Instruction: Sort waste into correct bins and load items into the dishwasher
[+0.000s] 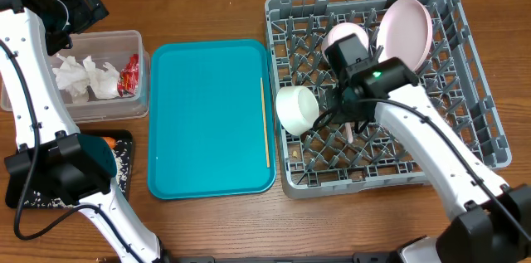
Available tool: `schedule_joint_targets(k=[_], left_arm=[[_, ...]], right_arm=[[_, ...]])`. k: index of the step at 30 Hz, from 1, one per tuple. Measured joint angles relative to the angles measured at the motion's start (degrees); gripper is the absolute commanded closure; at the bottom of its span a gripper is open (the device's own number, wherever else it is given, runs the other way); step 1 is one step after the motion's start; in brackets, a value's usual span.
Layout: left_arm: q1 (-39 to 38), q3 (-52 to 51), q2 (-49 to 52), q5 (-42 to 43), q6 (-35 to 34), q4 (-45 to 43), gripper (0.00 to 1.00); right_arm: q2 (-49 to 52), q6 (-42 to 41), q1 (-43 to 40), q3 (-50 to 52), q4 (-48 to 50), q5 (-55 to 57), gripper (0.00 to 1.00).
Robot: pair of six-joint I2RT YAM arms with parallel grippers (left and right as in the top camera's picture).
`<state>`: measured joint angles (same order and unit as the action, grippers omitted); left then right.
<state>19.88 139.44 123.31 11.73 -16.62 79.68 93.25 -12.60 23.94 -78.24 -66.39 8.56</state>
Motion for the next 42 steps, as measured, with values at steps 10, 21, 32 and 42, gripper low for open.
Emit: schedule_joint_targets(k=[10, 21, 32, 42], left_arm=[[0.0, 0.0, 0.0, 0.02, 0.0, 0.0, 0.0], [0.0, 0.0, 0.0, 0.02, 0.0, 0.02, 0.0], [0.0, 0.0, 0.0, 0.02, 0.0, 0.02, 0.0], [0.0, 0.0, 0.0, 0.0, 0.02, 0.0, 0.0]], right_arm=[[0.2, 0.83, 0.04, 3.17, 5.16, -0.04, 0.58], [0.26, -0.11, 0.48, -3.39, 2.69, -6.97, 0.67], [1.07, -13.38, 17.18, -10.23, 13.0, -11.69, 0.67], [15.8, -29.44, 31.87, -10.21, 20.48, 11.89, 0.67]])
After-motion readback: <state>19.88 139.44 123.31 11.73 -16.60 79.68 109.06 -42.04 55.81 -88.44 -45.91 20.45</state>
